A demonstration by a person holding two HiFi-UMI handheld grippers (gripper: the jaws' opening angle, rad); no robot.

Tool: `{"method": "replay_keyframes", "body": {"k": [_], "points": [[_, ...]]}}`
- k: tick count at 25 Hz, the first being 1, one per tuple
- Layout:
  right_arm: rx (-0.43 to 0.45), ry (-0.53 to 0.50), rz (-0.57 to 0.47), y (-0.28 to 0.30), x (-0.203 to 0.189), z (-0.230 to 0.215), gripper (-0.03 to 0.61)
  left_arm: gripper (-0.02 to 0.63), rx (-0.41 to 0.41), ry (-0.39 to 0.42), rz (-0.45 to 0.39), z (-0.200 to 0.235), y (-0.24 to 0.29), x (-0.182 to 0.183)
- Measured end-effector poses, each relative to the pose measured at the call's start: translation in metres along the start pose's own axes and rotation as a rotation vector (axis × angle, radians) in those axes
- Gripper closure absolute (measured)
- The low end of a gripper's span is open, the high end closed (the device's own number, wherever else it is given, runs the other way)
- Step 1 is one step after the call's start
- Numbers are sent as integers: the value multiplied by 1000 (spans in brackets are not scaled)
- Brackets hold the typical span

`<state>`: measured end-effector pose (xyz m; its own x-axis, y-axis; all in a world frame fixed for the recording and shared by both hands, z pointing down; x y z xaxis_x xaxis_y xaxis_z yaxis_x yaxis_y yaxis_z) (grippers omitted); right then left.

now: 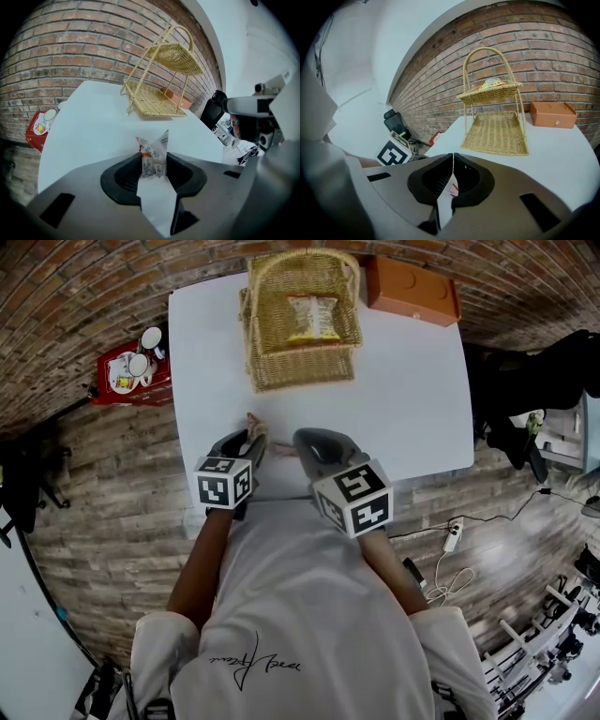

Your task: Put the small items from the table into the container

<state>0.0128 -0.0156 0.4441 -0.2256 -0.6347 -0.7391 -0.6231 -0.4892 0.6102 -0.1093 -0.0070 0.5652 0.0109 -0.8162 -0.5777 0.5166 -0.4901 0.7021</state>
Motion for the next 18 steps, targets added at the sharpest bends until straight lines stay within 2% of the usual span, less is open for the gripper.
{"method": "replay_keyframes", "body": {"k": [18], "points": [[-1, 3, -29, -9, -4, 3, 555, 462, -3, -50, -64, -1, -14, 3]]}}
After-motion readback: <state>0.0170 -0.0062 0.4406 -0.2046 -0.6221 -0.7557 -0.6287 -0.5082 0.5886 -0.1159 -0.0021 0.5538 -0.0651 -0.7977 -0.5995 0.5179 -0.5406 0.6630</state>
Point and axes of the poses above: the fingertips, and each gripper's own axes: y forward along the fingers, z to its left, x out of its top, the point moved 4 cm from there along -y, backward along the fingers
